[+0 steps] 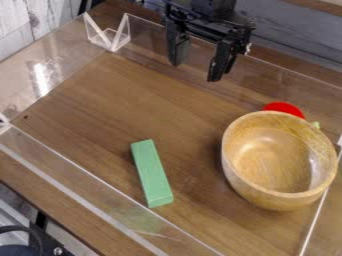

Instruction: Move the red object to the left side of the table

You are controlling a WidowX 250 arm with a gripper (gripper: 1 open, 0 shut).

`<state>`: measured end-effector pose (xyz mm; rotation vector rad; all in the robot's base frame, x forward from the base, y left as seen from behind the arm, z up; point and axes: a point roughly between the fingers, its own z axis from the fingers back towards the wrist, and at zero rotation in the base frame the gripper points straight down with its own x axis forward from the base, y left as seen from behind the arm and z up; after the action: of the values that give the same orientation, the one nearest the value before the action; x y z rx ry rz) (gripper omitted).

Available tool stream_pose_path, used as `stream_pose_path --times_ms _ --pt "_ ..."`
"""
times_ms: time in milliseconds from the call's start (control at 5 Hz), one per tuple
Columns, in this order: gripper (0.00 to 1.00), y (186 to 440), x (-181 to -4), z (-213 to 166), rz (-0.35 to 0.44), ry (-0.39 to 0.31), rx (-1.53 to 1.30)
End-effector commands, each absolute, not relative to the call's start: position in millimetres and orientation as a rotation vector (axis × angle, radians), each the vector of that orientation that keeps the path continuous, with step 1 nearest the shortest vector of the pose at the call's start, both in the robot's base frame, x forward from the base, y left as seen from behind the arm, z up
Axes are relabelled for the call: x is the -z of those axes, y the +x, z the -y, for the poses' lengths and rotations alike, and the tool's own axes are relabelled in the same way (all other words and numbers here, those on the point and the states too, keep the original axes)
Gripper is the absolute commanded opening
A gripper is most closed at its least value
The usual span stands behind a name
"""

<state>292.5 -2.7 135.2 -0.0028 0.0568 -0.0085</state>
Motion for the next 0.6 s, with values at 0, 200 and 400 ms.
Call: stream_pose_path --times_ms 0,200,400 --pt "1.00 311.9 -124.4 27.3 -0.060 -0.015 0.039" --pt "1.00 344.3 -109.3 64.5 -0.044 -0.032 0.112" --pt "1.00 372.8 -108.0 89.3 -0.028 -0.054 0.217"
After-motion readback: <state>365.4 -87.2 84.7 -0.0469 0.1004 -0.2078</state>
